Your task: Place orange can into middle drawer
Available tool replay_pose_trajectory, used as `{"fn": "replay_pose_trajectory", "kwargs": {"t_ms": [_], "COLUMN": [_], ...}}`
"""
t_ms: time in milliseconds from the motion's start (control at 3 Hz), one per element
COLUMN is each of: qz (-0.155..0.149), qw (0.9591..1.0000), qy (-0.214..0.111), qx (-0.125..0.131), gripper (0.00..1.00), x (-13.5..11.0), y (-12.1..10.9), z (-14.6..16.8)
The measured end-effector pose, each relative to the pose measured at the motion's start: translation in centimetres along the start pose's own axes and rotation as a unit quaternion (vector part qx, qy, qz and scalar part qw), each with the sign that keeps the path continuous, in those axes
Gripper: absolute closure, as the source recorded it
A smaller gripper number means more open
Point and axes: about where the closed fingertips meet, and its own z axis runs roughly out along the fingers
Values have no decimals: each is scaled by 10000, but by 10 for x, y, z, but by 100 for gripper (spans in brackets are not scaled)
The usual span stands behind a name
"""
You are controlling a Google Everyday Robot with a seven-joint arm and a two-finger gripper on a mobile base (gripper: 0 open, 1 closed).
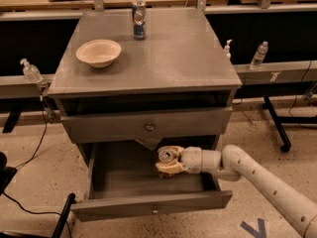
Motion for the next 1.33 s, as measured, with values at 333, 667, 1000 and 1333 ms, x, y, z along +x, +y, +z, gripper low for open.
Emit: {"fn": "replay_pose_trajectory", "kwargs": {"t_ms": [333,667,1000,1333], "qz": [10,18,18,112], "qw": [10000,9999,9999,9995], "qy": [81,138,138,271], "qx": [-4,-60,-60,-143], "gripper": [100,100,100,100], "x": [6,18,18,35], "y": [3,5,5,7], "z": [3,8,8,11]}}
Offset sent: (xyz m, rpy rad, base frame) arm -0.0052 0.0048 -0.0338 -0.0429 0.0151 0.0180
